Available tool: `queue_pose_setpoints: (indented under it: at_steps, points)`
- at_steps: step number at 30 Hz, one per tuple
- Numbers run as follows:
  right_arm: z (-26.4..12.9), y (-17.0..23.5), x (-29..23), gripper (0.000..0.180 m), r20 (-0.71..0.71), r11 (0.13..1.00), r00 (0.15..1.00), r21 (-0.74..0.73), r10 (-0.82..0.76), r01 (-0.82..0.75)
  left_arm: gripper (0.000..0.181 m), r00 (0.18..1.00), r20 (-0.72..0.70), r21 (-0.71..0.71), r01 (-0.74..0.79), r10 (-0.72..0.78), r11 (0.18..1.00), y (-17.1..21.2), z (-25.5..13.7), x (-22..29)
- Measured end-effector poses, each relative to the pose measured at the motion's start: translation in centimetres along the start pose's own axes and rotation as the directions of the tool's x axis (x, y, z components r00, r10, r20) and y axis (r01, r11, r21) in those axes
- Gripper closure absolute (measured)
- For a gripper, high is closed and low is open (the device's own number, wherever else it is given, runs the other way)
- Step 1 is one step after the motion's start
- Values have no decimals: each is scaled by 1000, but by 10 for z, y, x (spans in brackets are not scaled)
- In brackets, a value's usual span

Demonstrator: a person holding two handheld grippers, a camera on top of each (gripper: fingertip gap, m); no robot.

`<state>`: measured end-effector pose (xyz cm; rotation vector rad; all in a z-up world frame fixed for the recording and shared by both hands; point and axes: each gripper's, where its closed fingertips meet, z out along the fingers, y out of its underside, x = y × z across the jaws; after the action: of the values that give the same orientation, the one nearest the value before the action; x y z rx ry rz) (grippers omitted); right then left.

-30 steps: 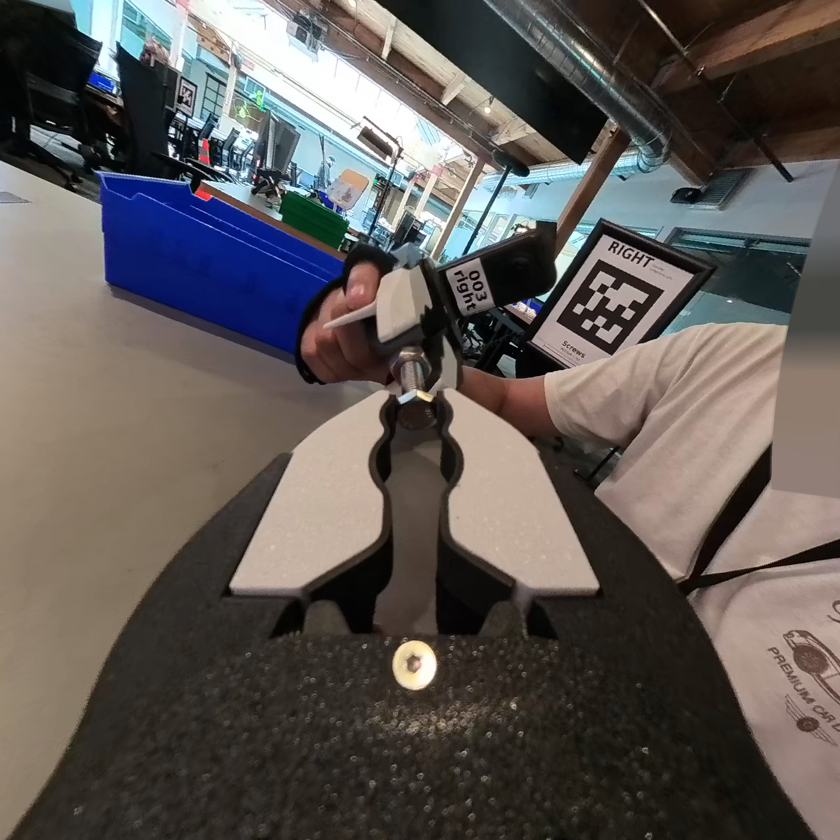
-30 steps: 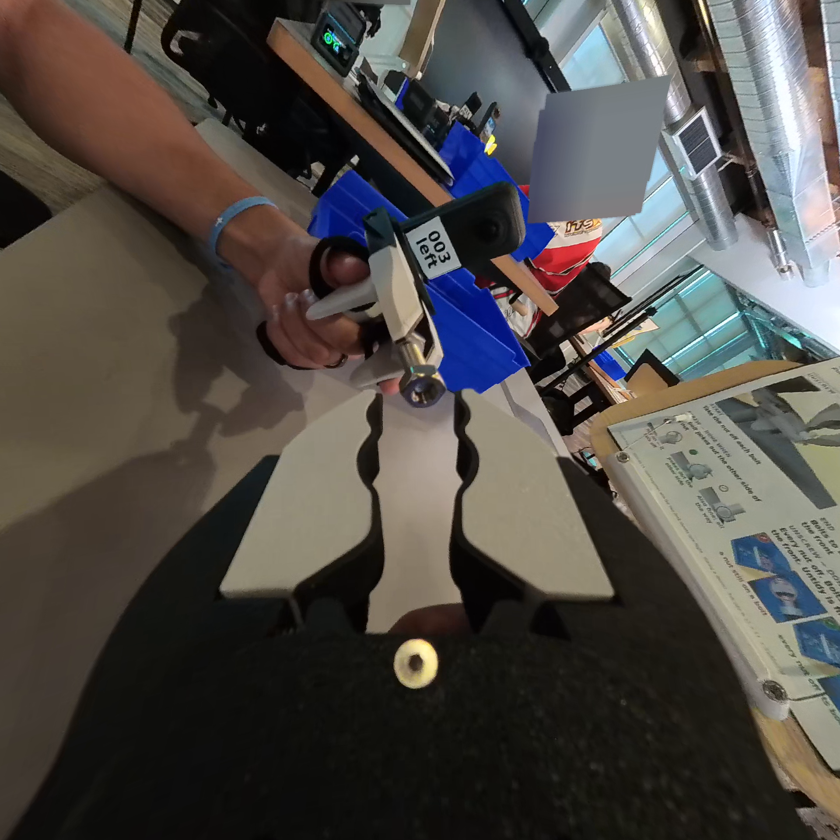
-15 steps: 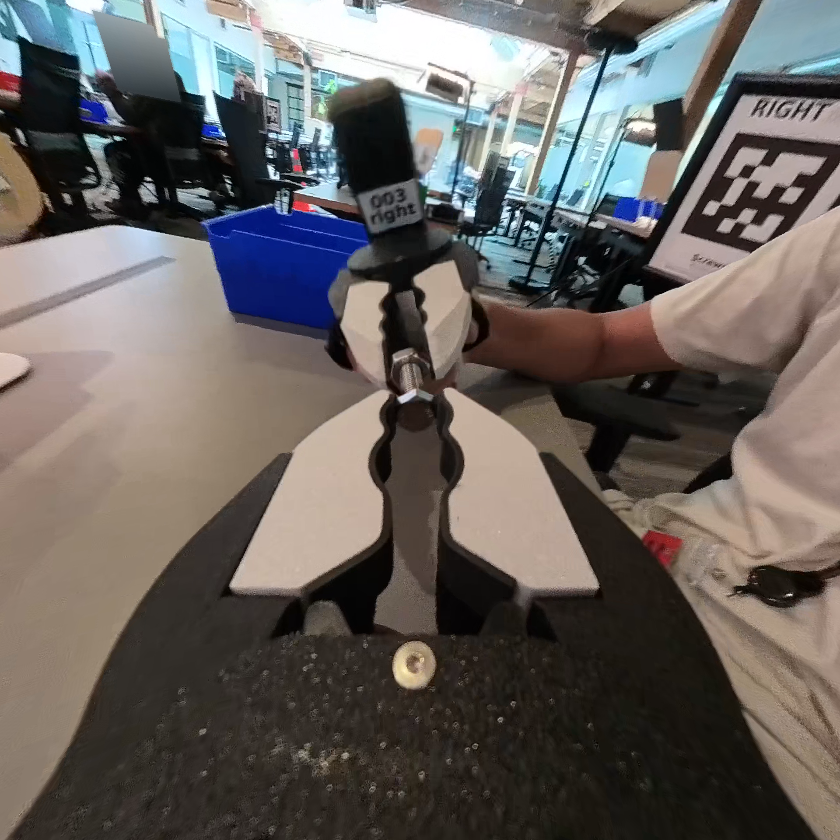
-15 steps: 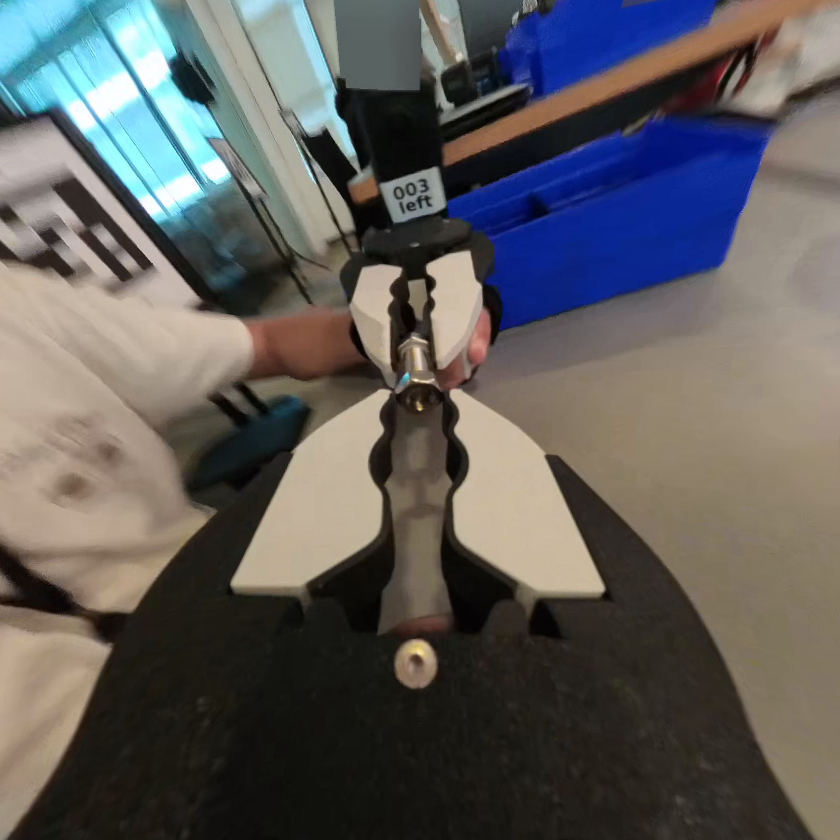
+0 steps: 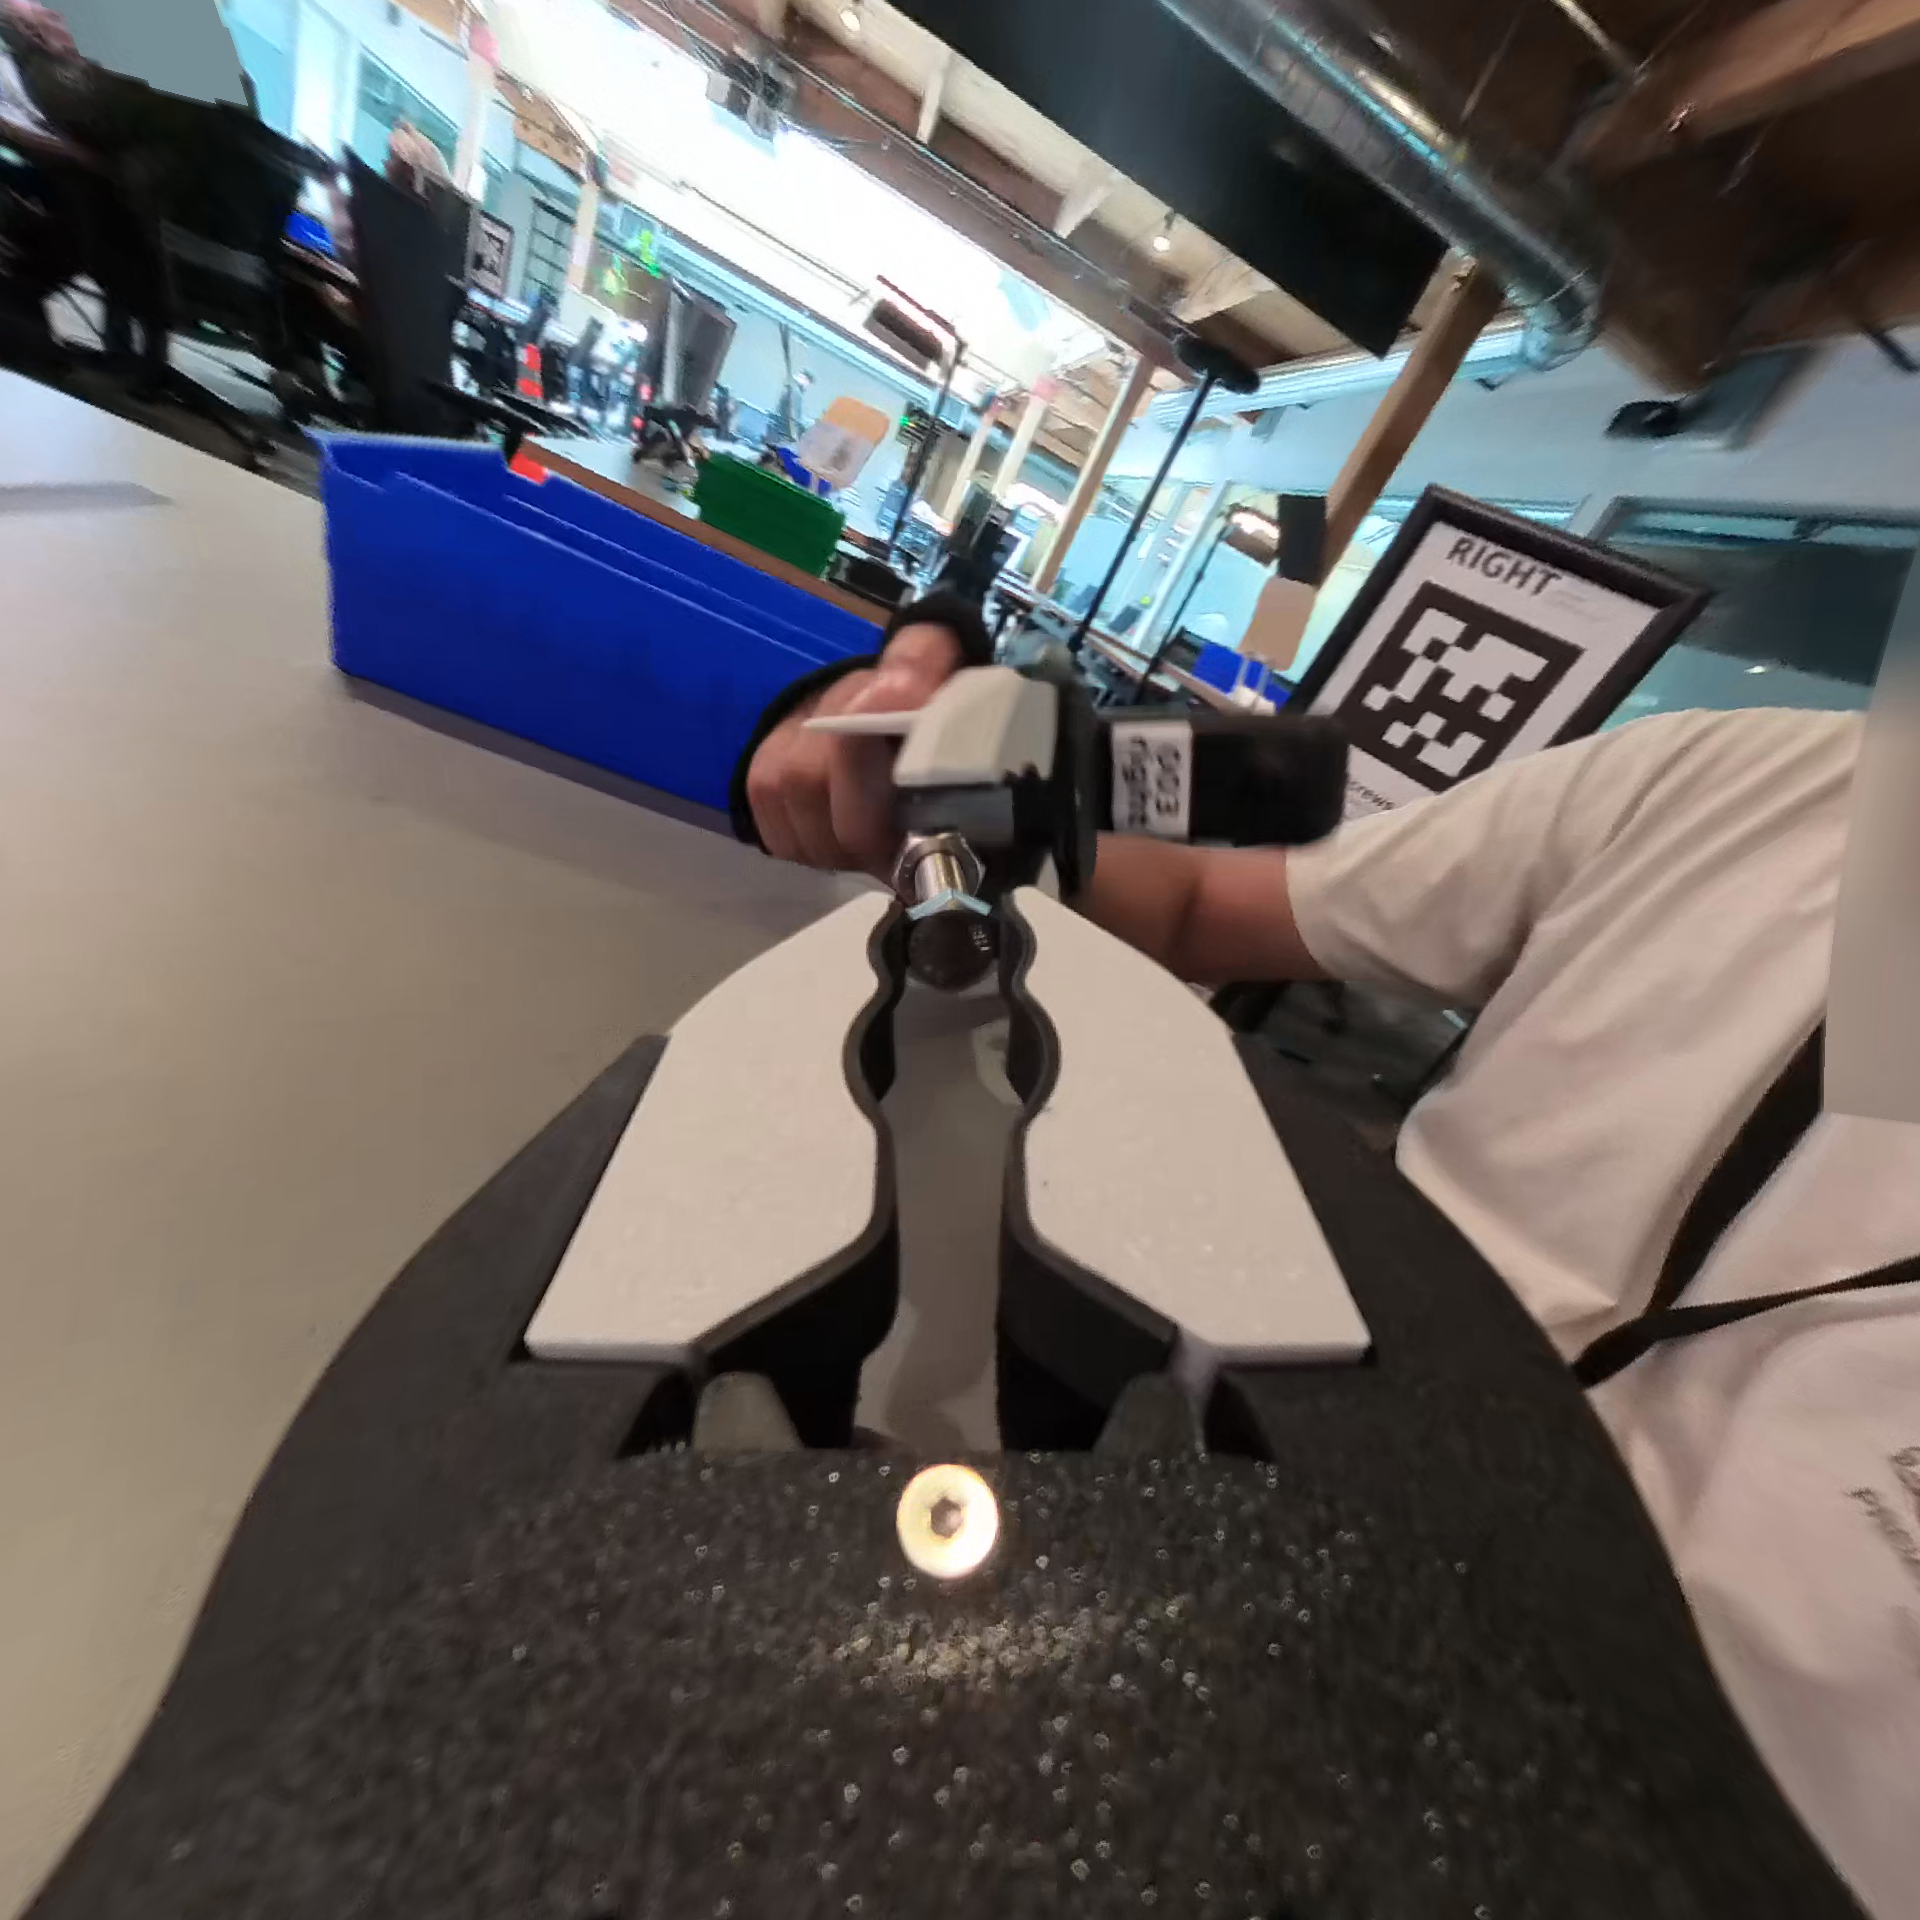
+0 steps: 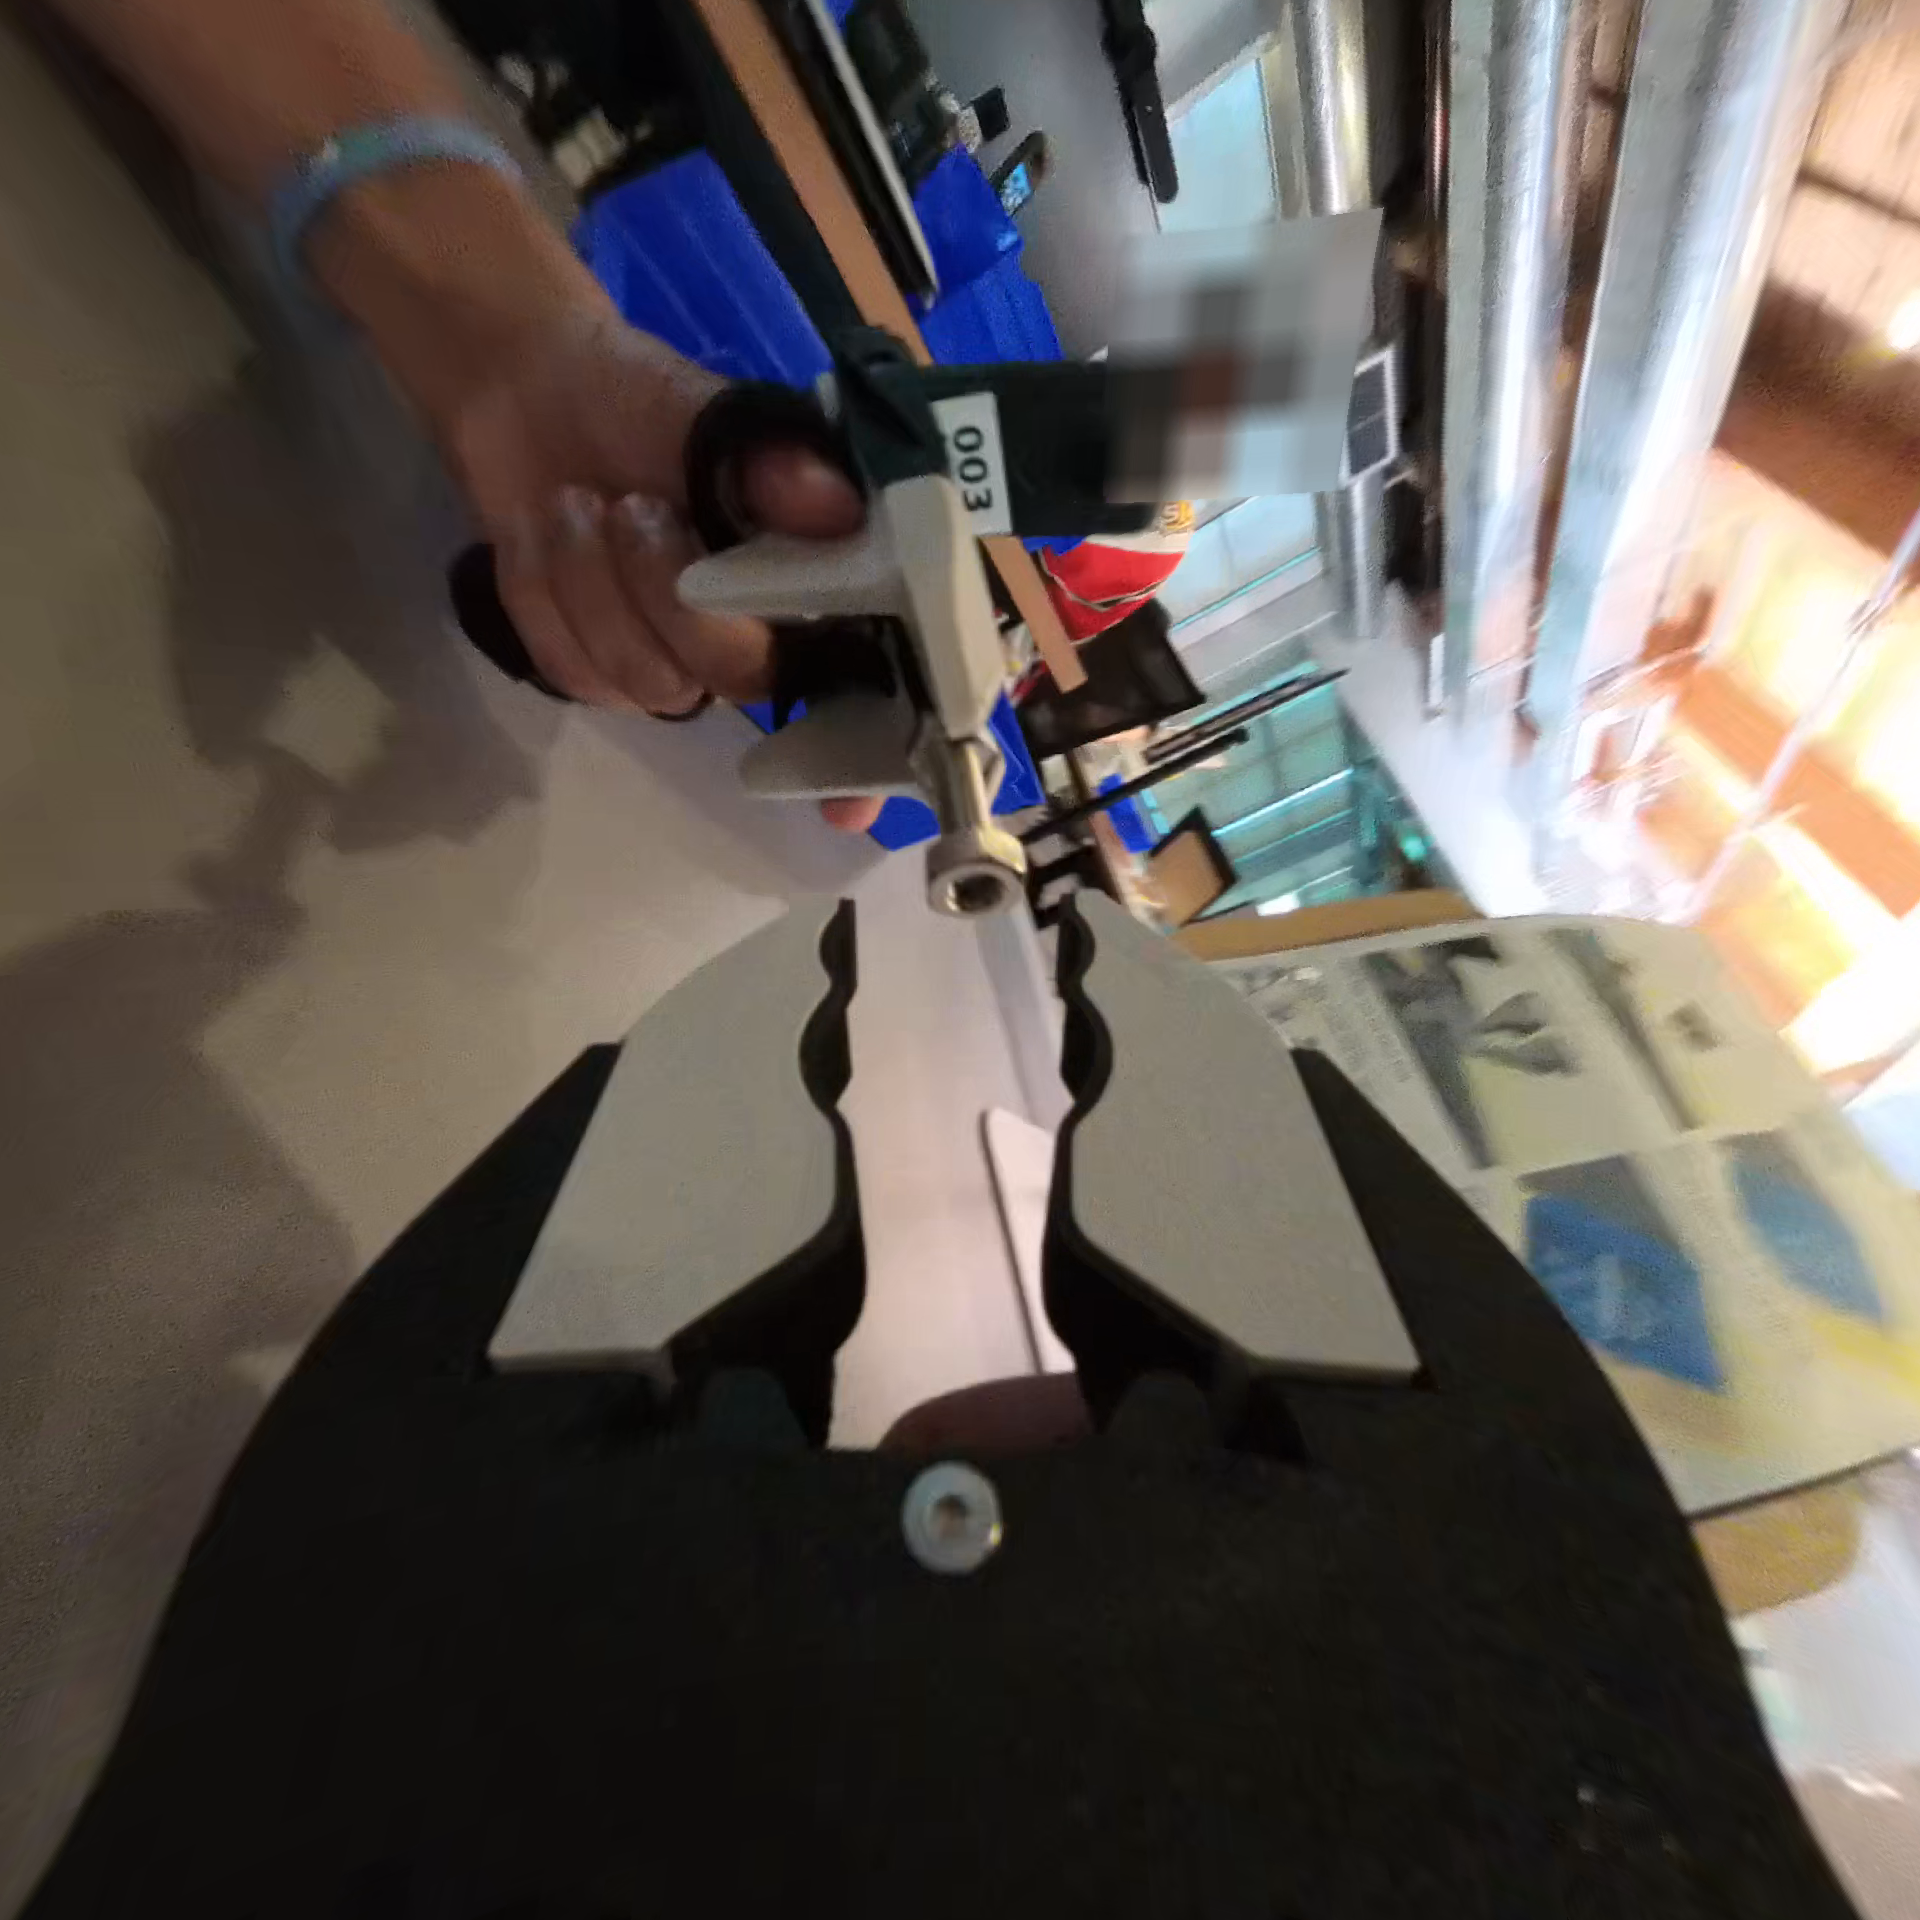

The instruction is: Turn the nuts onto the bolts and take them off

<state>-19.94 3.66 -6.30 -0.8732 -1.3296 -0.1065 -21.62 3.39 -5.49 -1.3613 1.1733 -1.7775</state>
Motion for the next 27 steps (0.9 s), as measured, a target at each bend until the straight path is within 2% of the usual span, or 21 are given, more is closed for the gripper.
queue_pose_setpoints:
  at_steps: [3,6,7,10,12,14,15,17,18,19,20,22,23,24,25,26,27]
  points:
    - [2,-4,-4,142,-25,998,998,-3,-62,62,165,999,-46,-24,27,-28,999,7,5,5]
    - [1,-5,-5,160,-14,998,997,9,-70,70,165,998,-55,-44,21,-23,999,11,8,8]
    - [0,-7,-5,161,-10,998,998,17,-55,55,165,998,-57,-44,15,-18,999,10,8,9]
    - [0,-7,-8,161,83,991,988,24,127,-130,164,998,-30,-63,-51,49,997,11,8,11]
    - [2,-5,-10,161,191,938,921,3,340,-347,164,993,13,-88,-119,121,989,12,8,8]
    - [6,-4,-12,161,292,791,749,-50,595,-610,164,980,62,-101,-183,189,978,10,5,5]
    - [9,-3,-13,161,338,672,610,-98,716,-734,164,972,85,-111,-208,218,972,9,3,2]
    - [13,-8,-12,161,424,320,208,-211,882,-924,165,963,105,-108,-239,250,965,4,-2,1]
    - [14,-10,-12,161,447,156,13,-283,895,-946,165,954,118,-116,-263,276,958,4,-3,0]
    - [14,-9,-11,161,449,29,-127,-325,885,-945,164,941,136,-135,-292,310,947,5,-4,-2]
    - [14,-9,-11,161,448,-56,-223,-355,866,-933,164,932,147,-148,-309,330,939,5,-4,-3]
    - [13,-11,-14,161,447,-154,-345,-410,826,-899,165,940,139,-146,-293,312,945,5,-4,-2]
    - [13,-12,-11,161,467,-163,-350,-394,812,-905,165,949,130,-124,-273,288,954,3,-4,-1]
    - [12,-14,-8,159,496,-117,-288,-348,819,-930,165,960,118,-92,-243,253,966,0,-4,0]
    - [13,-13,-9,147,498,-29,-182,-299,848,-954,165,971,107,-65,-209,215,976,-3,-4,0]
    - [14,-10,-13,131,478,98,-38,-257,878,-961,165,979,95,-40,-177,180,983,-6,-5,0]
    - [15,-3,-17,126,443,264,145,-219,885,-939,165,986,79,-15,-147,148,989,-9,-7,1]
